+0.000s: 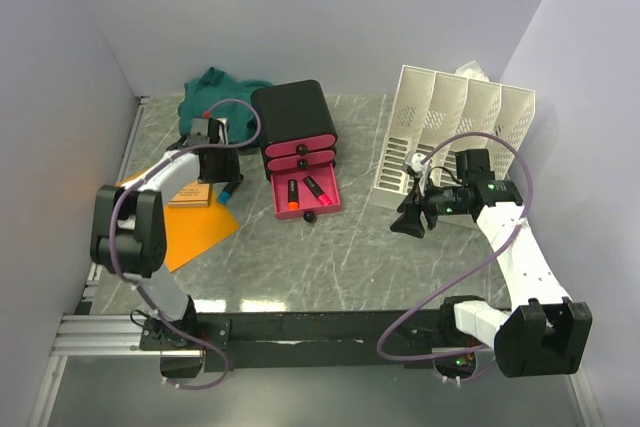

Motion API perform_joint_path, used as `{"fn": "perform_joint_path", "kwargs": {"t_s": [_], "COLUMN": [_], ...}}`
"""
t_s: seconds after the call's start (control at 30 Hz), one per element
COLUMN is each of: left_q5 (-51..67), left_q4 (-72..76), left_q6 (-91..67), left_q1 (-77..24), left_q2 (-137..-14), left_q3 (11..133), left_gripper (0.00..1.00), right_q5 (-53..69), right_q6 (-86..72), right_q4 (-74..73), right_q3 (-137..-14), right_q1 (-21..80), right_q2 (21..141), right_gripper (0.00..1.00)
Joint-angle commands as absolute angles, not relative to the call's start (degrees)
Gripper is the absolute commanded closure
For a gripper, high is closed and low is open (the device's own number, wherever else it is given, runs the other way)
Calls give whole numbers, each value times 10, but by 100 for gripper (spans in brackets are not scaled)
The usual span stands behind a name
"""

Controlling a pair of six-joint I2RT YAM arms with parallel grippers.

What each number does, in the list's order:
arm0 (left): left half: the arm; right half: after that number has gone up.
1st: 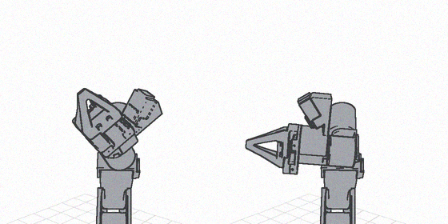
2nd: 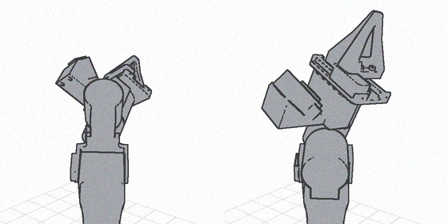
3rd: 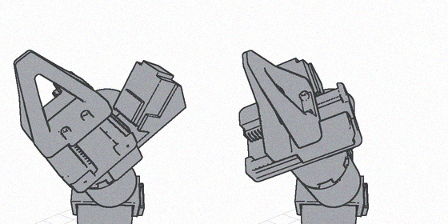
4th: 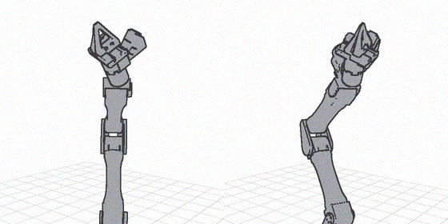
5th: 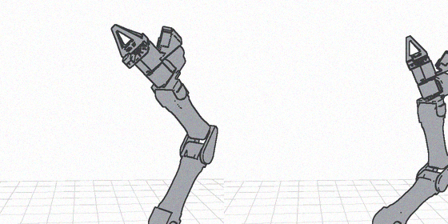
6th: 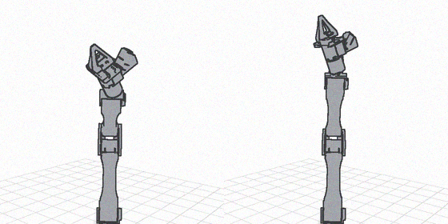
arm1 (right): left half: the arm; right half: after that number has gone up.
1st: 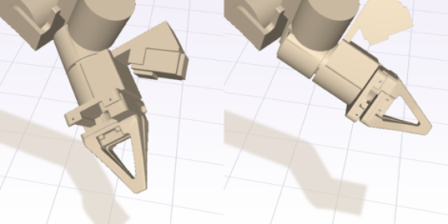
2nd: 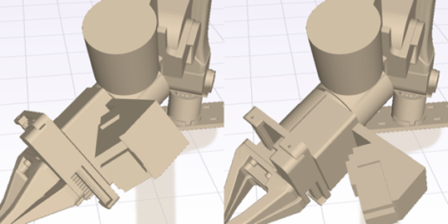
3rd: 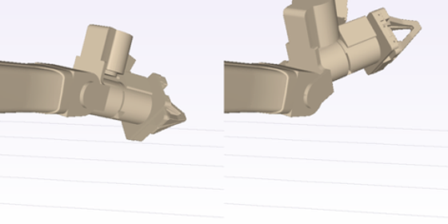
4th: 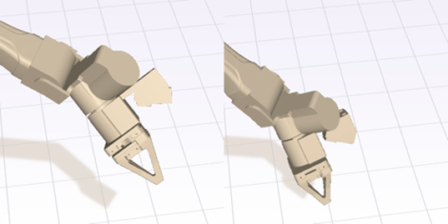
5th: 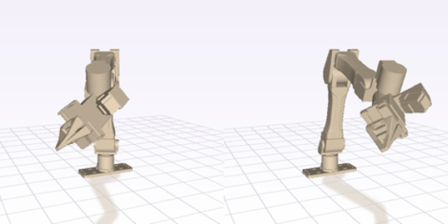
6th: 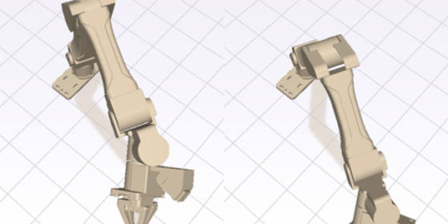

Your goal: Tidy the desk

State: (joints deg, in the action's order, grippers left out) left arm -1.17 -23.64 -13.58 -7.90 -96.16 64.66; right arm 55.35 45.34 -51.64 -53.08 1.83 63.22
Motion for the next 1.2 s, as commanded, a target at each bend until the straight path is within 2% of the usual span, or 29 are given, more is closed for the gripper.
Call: {"fn": "perform_joint_path", "kwargs": {"t_s": [0.0, 0.37, 0.47, 0.57, 0.67, 0.77, 0.8, 0.97, 1.17], "left_q5": [-14, -4, -4, -4, -4, 17, 23, 73, 206], "left_q4": [-253, -271, -270, -257, -243, -227, -223, -190, -105], "left_q6": [-78, -58, -63, -74, -93, -119, -136, -187, -280], "left_q1": [-80, -80, -80, -81, -81, -81, -81, -80, -83], "left_q2": [-1008, -1101, -1107, -1094, -1060, -1003, -967, -838, -658], "left_q3": [698, 737, 727, 704, 678, 654, 640, 578, 435], "left_gripper": [35, 43, 49, 59, 73, 76, 82, 89, 92], "right_q5": [606, 606, 608, 612, 615, 615, 615, 619, 621], "right_q6": [483, 482, 484, 487, 490, 492, 493, 496, 500], "right_q4": [-519, -523, -525, -529, -533, -535, -536, -538, -541], "right_q3": [-547, -549, -550, -552, -553, -553, -553, -551, -551], "right_q1": [7, 3, 3, -15, -20, -24, -27, -39, -47], "right_q2": [630, 635, 636, 639, 642, 642, 643, 642, 645], "right_gripper": [33, 33, 33, 33, 33, 33, 33, 33, 33]}}
